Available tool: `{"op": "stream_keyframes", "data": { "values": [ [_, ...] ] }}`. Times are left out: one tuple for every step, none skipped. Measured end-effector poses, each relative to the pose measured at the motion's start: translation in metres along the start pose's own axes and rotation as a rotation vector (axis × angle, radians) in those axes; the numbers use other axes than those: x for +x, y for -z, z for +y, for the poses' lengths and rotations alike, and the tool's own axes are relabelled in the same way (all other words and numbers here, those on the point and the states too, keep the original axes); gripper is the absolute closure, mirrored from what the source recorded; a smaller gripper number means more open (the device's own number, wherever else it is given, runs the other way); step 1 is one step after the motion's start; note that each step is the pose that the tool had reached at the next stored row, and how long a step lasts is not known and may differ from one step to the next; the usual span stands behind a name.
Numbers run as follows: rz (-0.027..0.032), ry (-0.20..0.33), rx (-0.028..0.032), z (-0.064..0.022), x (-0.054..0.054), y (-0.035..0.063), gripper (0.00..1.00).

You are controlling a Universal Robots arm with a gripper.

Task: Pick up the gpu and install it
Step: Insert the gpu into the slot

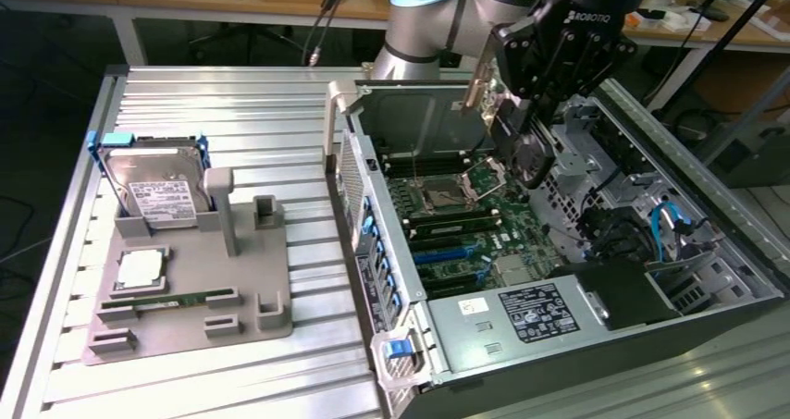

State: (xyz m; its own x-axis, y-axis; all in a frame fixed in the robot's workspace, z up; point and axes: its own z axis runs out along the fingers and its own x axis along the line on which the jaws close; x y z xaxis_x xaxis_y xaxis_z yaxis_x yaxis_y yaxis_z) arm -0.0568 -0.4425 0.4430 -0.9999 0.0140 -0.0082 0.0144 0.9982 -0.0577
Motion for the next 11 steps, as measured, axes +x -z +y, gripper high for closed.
{"op": "stream_keyframes", "data": {
  "values": [
    [-0.0007, 0.012, 0.0, 0.0, 0.0, 0.0, 0.73],
    [-0.0012, 0.021, 0.0, 0.0, 0.0, 0.0, 0.73],
    [-0.0018, 0.032, -0.0002, 0.0, 0.0, 0.0, 0.73],
    [-0.0029, 0.05, -0.0003, 0.0, 0.0, 0.0001, 0.73],
    [-0.0038, 0.065, -0.0004, 0.0, 0.0, 0.0001, 0.73],
    [-0.005, 0.086, -0.0006, 0.0, 0.0, 0.0, 0.73],
    [-0.0062, 0.108, -0.0007, 0.0, 0.0, 0.0001, 0.73],
    [-0.0071, 0.123, -0.0009, 0.0, 0.0001, 0.0, 0.73],
    [-0.0079, 0.138, -0.001, 0.0, 0.0001, 0.0001, 0.73],
    [-0.0089, 0.155, -0.0012, 0.0, 0.0, 0.0, 0.73],
    [-0.0097, 0.167, -0.0012, 0.0, 0.0, 0.0, 0.73]
  ]
}}
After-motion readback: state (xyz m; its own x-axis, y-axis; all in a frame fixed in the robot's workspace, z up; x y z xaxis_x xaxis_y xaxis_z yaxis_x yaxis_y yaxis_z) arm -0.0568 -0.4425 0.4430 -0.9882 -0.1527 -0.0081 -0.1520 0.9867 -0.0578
